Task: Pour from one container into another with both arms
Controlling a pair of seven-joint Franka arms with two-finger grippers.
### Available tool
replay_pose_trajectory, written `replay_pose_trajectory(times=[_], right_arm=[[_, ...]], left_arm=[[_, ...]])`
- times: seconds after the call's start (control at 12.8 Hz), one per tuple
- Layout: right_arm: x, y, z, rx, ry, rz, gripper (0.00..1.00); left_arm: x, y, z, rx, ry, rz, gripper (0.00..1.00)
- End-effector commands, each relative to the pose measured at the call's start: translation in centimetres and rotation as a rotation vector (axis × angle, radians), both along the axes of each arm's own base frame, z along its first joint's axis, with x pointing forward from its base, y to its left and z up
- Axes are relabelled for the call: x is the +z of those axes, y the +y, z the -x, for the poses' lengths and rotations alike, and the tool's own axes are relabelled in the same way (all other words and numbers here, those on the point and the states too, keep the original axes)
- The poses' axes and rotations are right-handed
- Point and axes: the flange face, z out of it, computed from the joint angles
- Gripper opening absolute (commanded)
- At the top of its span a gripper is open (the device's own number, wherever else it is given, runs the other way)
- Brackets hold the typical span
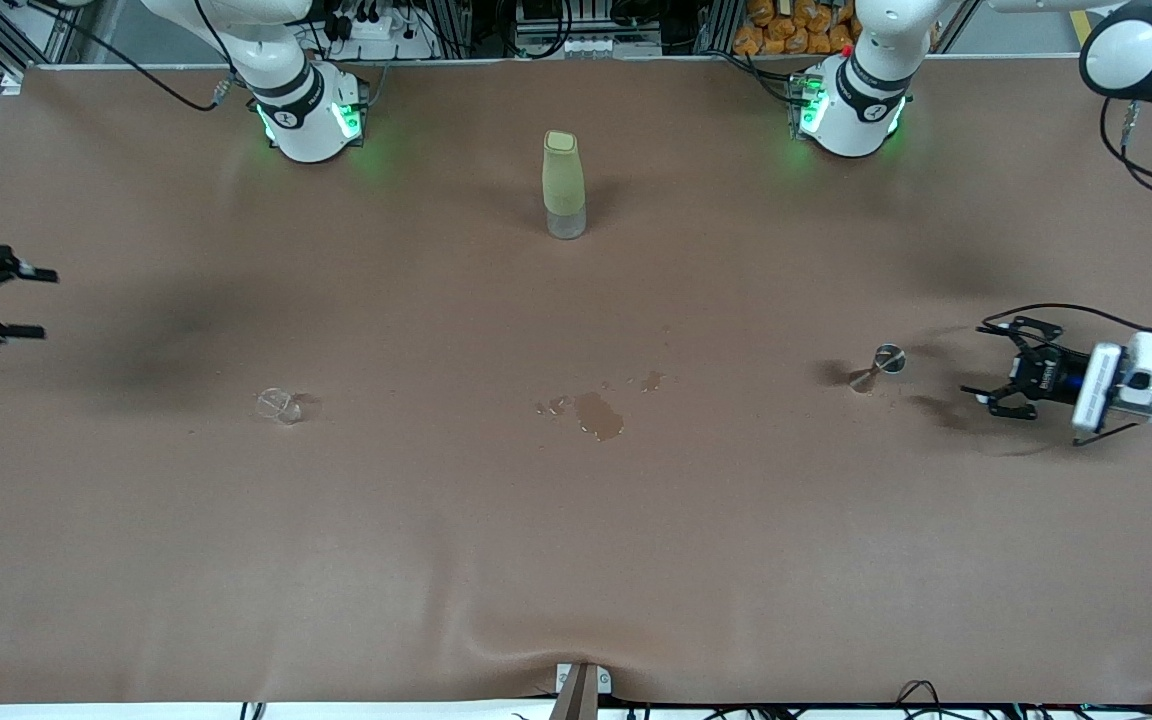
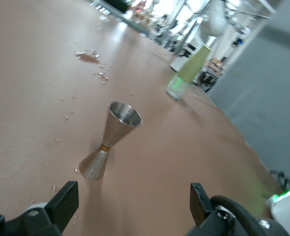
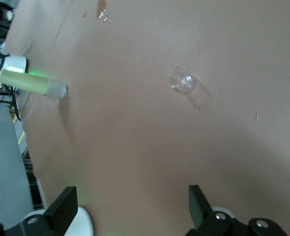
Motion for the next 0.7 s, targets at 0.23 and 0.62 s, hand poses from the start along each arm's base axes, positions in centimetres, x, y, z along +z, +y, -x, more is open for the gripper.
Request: replay_pose_trajectory(times=[0.23,0.62], right_arm=[[12.7,5.4,1.5,-0.197,0.125,0.274,1.0],[19.7,16.7,1.7,-0.382,0.219,0.52,1.0]], left_arm=[[16.5,-1.1,-1.3,0.209,0.236,-0.353,1.0],[30.0,-12.8,-2.8,0.475,0.5,-0.772,1.0]])
